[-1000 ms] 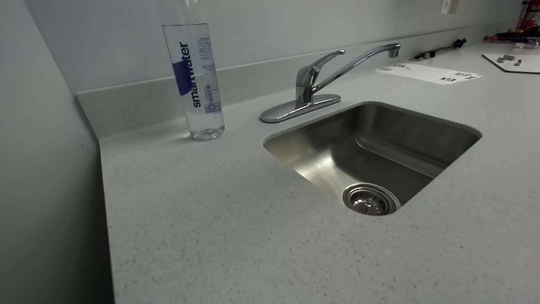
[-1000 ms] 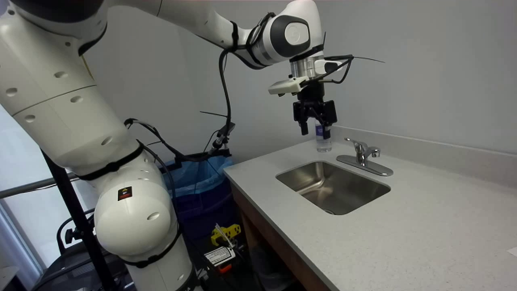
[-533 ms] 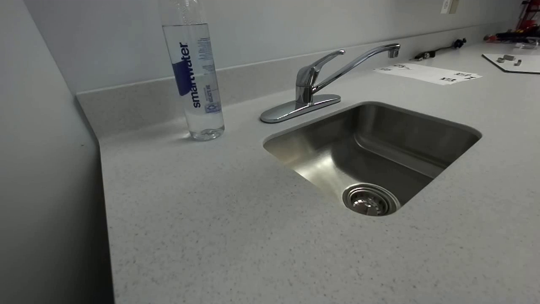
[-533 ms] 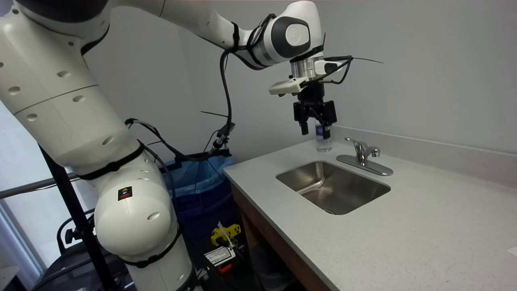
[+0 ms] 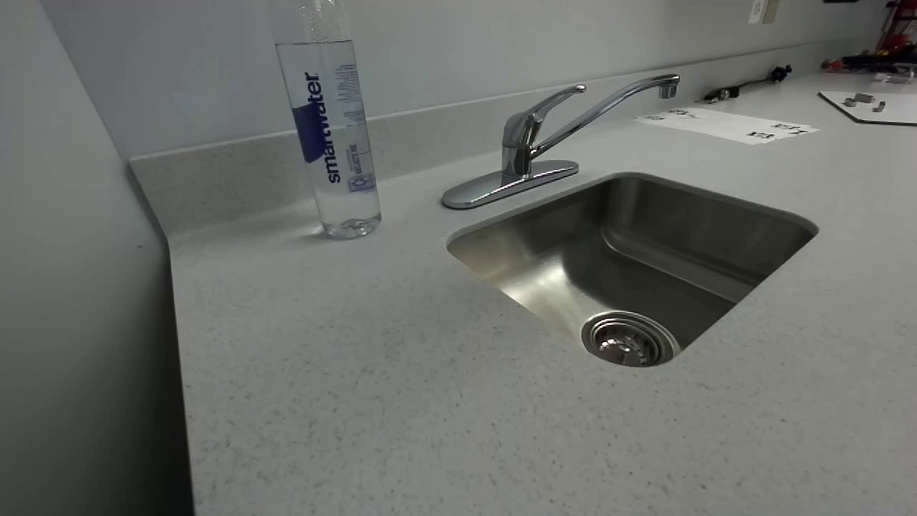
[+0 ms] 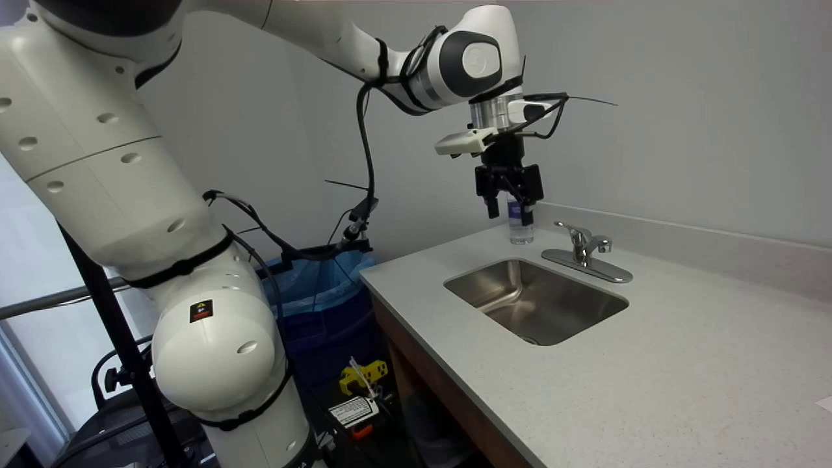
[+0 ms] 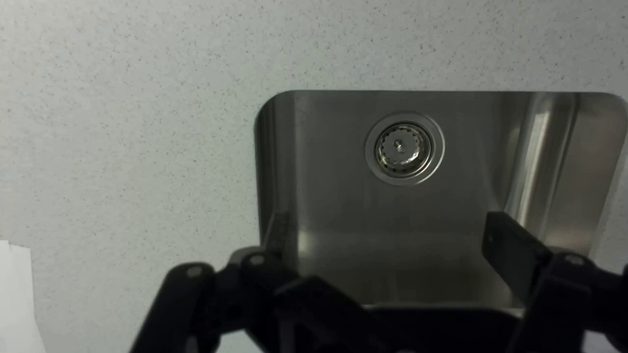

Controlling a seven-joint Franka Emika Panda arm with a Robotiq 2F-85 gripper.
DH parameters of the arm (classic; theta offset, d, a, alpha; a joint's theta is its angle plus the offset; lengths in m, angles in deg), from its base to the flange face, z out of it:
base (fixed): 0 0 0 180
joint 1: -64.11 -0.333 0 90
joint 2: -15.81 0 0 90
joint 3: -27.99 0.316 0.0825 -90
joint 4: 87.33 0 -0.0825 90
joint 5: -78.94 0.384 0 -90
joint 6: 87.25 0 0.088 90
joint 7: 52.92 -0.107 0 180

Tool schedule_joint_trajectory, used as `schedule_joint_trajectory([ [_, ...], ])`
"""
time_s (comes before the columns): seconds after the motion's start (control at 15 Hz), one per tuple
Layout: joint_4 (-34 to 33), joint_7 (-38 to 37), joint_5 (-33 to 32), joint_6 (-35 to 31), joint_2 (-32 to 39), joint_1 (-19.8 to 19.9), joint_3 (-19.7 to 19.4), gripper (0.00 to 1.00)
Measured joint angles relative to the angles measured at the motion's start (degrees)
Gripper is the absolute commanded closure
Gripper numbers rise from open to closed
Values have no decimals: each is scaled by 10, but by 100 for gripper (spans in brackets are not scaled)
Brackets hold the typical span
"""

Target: Turn the tap nozzle from the right to the middle then lift the tap handle

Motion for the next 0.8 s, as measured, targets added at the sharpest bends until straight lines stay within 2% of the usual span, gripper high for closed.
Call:
schedule_joint_trajectory([
  [0.33,-28,-52,0,-45,43,0,0,0],
  [0.8,-105,-130,-9,-87,139,0,-4,0],
])
